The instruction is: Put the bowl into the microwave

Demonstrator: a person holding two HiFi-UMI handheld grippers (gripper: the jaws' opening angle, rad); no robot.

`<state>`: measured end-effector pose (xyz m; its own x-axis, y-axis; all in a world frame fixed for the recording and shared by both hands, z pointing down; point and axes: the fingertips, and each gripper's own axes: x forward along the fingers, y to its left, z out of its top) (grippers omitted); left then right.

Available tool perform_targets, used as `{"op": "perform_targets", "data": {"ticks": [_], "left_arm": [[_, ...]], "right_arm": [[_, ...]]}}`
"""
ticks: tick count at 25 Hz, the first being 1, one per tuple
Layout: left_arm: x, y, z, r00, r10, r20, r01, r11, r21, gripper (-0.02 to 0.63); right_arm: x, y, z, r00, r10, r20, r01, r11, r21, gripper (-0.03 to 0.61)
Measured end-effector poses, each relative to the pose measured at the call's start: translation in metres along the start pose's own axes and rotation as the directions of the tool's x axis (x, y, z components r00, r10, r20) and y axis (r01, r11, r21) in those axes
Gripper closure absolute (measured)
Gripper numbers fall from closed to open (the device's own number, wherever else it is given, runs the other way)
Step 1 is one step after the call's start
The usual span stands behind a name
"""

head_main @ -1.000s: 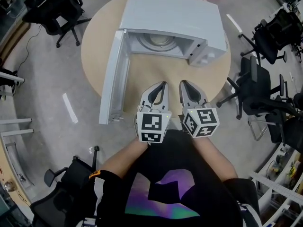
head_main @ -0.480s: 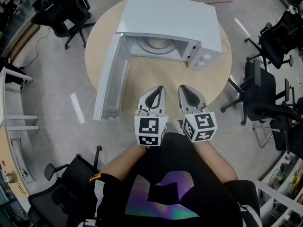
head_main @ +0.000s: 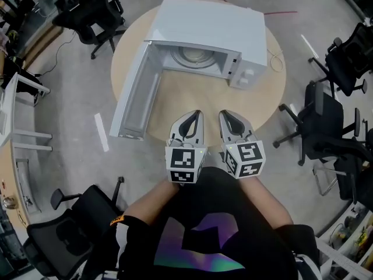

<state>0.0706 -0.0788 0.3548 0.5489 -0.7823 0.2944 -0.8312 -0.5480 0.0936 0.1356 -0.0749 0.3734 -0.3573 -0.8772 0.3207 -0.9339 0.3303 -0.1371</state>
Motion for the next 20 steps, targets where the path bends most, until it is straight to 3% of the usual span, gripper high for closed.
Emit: {"op": "perform_targets", "data": {"ticks": [20], "left_arm": [[-0.069,-0.076,-0.038,0.988,0.153,0.026,-0.151,0.987,-0.063,0.568]], "right_arm": [[-0.087,0.012,-0.047,0.984,0.169,-0.063,-0.175,0.980,-0.092,0.551]]}}
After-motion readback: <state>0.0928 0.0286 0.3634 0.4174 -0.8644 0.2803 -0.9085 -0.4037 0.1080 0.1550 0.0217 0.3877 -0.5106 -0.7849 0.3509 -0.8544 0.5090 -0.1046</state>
